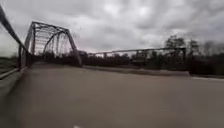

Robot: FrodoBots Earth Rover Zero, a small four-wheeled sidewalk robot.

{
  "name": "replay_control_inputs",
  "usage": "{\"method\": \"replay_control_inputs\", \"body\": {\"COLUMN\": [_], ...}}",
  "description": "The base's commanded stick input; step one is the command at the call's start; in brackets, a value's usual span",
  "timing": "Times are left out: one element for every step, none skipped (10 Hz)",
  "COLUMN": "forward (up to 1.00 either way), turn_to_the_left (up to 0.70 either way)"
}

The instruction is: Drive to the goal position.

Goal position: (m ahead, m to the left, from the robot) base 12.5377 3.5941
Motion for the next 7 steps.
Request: {"method": "replay_control_inputs", "body": {"forward": [0.00,0.00,0.00,0.00,0.00,0.00,0.00], "turn_to_the_left": [0.55,0.17,0.00,0.00,0.00,0.00,0.00]}}
